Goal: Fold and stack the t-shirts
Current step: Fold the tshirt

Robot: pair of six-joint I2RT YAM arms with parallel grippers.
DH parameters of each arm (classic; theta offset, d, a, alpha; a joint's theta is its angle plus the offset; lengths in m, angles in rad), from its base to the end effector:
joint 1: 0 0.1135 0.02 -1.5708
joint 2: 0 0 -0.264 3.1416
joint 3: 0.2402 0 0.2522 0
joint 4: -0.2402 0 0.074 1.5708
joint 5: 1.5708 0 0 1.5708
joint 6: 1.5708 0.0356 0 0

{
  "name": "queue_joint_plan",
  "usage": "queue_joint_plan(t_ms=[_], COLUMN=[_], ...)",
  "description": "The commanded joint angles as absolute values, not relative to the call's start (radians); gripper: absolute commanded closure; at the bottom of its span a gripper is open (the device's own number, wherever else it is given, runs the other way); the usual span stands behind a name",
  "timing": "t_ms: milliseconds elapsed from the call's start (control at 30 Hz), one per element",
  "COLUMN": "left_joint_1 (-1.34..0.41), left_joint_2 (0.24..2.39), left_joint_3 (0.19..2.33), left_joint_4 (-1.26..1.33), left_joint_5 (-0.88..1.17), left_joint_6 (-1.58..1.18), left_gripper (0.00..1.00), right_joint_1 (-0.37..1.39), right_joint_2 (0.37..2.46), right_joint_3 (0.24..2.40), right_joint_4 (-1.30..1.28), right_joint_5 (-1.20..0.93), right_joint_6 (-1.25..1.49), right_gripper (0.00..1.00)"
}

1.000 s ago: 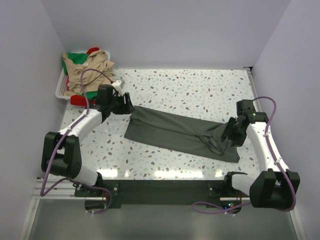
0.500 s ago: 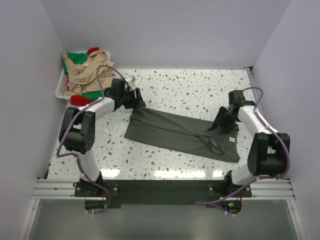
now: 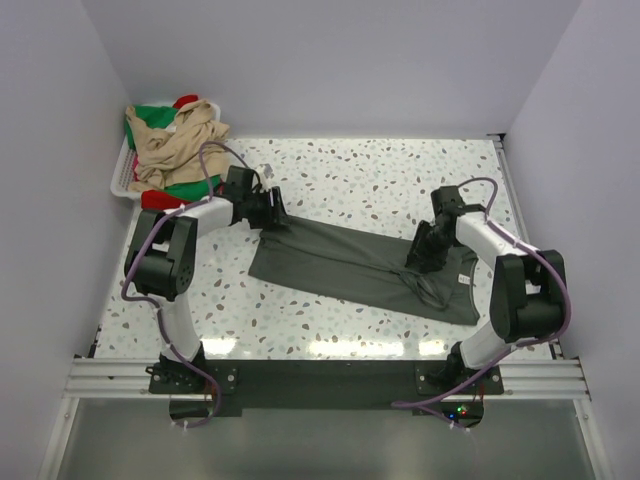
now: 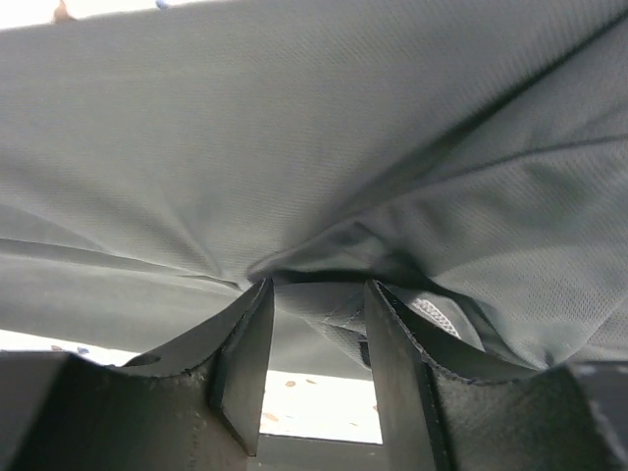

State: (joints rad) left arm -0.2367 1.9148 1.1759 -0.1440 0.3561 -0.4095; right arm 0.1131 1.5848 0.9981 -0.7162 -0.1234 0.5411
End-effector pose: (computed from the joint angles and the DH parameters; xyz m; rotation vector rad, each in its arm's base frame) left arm 0.3847 -0.1056 0.1585 -0.0553 2.5121 -0.7131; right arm 0.2875 0.0371 0.1864 0.5949 2.8515 0.2965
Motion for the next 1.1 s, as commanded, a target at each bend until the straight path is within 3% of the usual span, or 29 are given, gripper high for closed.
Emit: queue_joint_plan(t_ms=[0,833,1067], left_joint_1=[-0.241,-0.238,-0.238], left_joint_2=[1.887,1.850,1.850], left_joint_3=[1.154,1.088,1.094], left_joint_4=[-0.143,-0.156,-0.153], left_joint_5=[0.345,0.359,0.362], left_joint_6=[-0.400,-0.345,-0.348], left_gripper=[0.38,0.37,0.37], right_joint_1=[0.117,0.181,0.181], right_joint_2=[1.569,1.396,1.423], right_joint_3=[0.977,0.825,0.802], right_joint_4=[-0.701,-0.747,-0.651], right_joint_5=[-0.120,-0.091,-0.133], right_joint_6=[0.566,0.653,0.649], right_gripper=[0.57,0.59,0.60])
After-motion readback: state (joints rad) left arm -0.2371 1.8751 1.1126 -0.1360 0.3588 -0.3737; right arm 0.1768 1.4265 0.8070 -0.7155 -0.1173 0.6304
